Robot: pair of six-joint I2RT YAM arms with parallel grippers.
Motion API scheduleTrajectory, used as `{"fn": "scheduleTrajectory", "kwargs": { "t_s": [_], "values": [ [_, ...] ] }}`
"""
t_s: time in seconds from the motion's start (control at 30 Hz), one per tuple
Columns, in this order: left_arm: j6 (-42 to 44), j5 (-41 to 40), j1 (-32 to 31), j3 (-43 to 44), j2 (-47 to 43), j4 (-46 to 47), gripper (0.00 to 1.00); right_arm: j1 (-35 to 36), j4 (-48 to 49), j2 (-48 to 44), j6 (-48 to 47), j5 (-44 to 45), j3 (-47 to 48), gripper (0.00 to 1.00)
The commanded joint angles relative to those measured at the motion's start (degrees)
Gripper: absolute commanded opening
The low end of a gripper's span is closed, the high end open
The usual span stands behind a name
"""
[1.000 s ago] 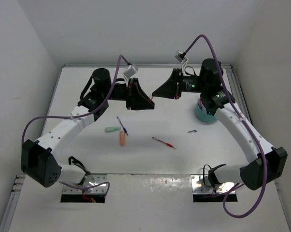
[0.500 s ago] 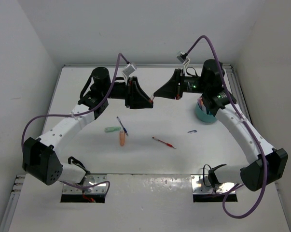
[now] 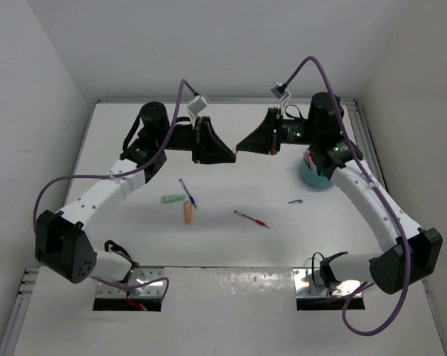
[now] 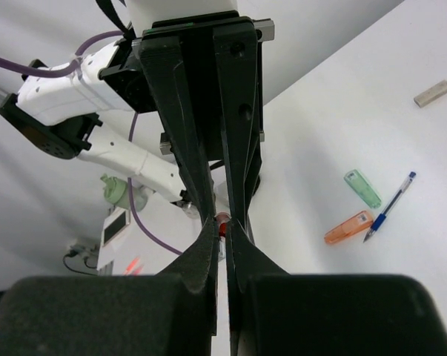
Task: Sort the stationery into containers
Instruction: Pick up the pen cap from the center of the board, then pick up the pen from the center of the board.
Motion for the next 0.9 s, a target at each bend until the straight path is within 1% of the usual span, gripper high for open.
{"fn": "scheduleTrajectory", "kwargs": {
  "t_s": [0.0, 0.03, 0.07, 0.13, 0.17, 0.23, 0.27, 0.3, 0.33, 0.37, 0.4, 0.43, 0.47, 0.5, 0.53, 0.57, 0.6, 0.63, 0.67, 0.7, 0.73, 0.8, 0.87],
  "values": [
    [-0.3, 1.1, 0.4, 2.2, 0.3, 3.2, 0.18, 0.2, 1.3, -1.6, -1.4, -0.6, 0.0, 0.00],
    [-0.2, 1.0, 0.4, 2.1, 0.2, 3.0, 0.14, 0.1, 1.3, -1.6, -1.4, -0.6, 0.1, 0.00],
    [0.0, 0.7, 0.4, 2.1, 0.3, 2.3, 0.07, 0.2, 1.3, -1.7, -1.4, -0.5, 0.1, 0.00],
    [1.2, 0.3, 0.5, 2.2, 0.3, 1.1, 0.01, 0.1, 1.0, -1.5, -1.4, -0.4, 0.1, 0.00],
    [1.6, 0.1, 0.6, 2.2, 0.3, 0.4, 0.00, 0.1, 0.9, -1.5, -1.5, -0.4, 0.3, 0.01],
    [2.8, -0.2, 1.2, 2.2, 0.3, -1.6, 0.00, -0.2, -3.0, -1.2, -2.6, 0.8, 1.5, 0.25],
    [3.2, -0.2, 1.7, 2.3, 0.4, -2.3, 0.00, -0.8, -5.6, -1.0, -5.8, 1.8, 2.5, 0.36],
    [3.8, -0.2, 2.8, 2.3, 0.4, -4.5, 0.00, -1.3, -13.3, -0.3, -8.6, 4.7, 5.6, 0.48],
    [5.5, -0.3, 3.6, 2.6, 0.6, -5.8, 0.00, -2.1, -18.4, 0.3, -16.5, 6.8, 7.4, 0.50],
    [6.5, -0.2, 5.6, 2.8, 0.7, -8.9, 0.00, -2.5, -28.2, 1.0, -21.1, 11.5, 10.9, 0.50],
    [7.7, -0.1, 6.8, 2.8, 0.6, -10.1, 0.00, -2.8, -32.6, 2.3, -26.2, 14.4, 12.0, 0.48],
    [8.2, -0.1, 8.0, 2.2, 0.5, -11.1, 0.00, -2.4, -37.2, 3.1, -36.2, 17.5, 13.2, 0.45],
    [8.4, -0.1, 10.4, 1.8, 0.4, -12.2, 0.00, -1.9, -44.8, 3.7, -39.5, 20.9, 13.8, 0.42],
    [8.4, -0.3, 11.4, 0.7, -0.2, -12.4, 0.00, 0.0, -47.0, 4.6, -46.0, 28.4, 13.0, 0.36],
    [8.5, -0.6, 12.5, 0.1, -0.3, -12.7, 0.00, 1.1, -48.8, 4.8, -47.9, 31.7, 11.9, 0.33],
    [8.6, -0.9, 14.5, -0.2, -0.5, -13.8, 0.00, 1.9, -50.9, 5.0, -49.1, 34.5, 8.6, 0.30],
    [9.0, -1.6, 15.3, -0.5, -0.5, -14.2, 0.00, 2.7, -51.0, 5.0, -49.7, 38.1, 6.2, 0.28],
    [9.3, -2.1, 16.1, -0.8, -0.6, -14.8, 0.00, 4.4, -50.6, 5.3, -50.1, 39.8, 4.0, 0.27],
    [10.7, -2.9, 17.3, -0.8, -0.3, -17.5, 0.00, 5.4, -50.2, 5.5, -50.3, 41.2, 0.2, 0.26],
    [11.2, -3.3, 18.0, -0.8, -0.3, -18.3, 0.00, 6.6, -49.7, 6.0, -49.9, 43.0, -1.3, 0.26],
    [11.8, -4.5, 19.1, -0.8, -0.4, -19.7, 0.00, 9.7, -49.3, 7.5, -49.5, 45.9, -3.4, 0.27],
    [12.9, -5.2, 20.1, -0.7, -0.7, -20.7, 0.00, 13.7, -48.6, 9.2, -48.4, 49.1, -4.6, 0.28],
    [13.4, -6.3, 21.6, -0.5, -0.8, -22.0, 0.00, 16.1, -48.0, 12.6, -46.9, 51.6, -5.1, 0.33]
  ]
}}
